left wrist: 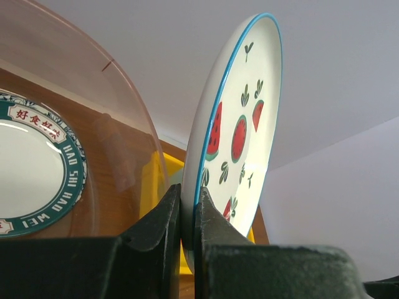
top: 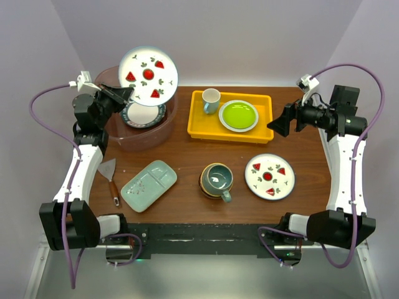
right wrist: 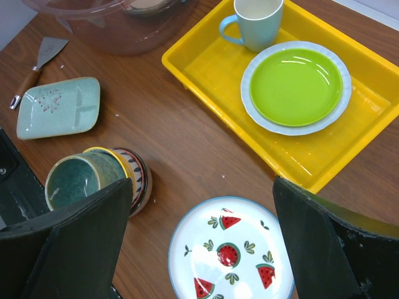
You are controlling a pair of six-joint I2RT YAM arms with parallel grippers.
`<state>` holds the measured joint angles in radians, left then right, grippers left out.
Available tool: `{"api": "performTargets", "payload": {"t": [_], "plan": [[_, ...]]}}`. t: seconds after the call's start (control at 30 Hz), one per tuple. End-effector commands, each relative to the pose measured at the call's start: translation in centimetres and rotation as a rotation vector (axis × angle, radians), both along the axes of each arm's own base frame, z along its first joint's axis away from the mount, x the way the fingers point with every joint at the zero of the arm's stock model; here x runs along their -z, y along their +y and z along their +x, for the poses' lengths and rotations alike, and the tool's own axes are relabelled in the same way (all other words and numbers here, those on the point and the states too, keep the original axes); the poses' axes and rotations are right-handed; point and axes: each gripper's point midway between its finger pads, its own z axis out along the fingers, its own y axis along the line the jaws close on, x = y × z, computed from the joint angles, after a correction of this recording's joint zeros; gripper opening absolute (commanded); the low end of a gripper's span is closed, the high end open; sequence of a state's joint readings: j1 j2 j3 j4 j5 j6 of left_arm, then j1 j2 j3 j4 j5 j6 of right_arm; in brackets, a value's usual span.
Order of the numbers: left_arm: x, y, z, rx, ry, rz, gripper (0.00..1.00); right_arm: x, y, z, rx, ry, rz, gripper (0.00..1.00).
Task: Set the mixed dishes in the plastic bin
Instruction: Place the plate in the plastic bin.
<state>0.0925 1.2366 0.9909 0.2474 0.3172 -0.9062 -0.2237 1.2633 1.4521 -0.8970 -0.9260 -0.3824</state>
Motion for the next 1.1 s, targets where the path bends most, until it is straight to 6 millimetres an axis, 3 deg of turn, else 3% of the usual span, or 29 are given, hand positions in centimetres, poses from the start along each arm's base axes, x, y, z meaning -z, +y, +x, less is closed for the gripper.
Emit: {"api": "performTargets", "payload": {"t": [0.0, 1.07], "plan": [[-8.2, 0.6, -0.5, -0.023, -0.261, -0.025, 0.00, -0.3, -0.3, 0.6, 0.007, -0.030, -0.013, 0.98], [-7.2, 1.2, -0.1, -0.057, -0.223, -0.061, 0.00, 0.0, -0.4, 0.5, 0.009, -0.024, -0.011, 0.98]]}}
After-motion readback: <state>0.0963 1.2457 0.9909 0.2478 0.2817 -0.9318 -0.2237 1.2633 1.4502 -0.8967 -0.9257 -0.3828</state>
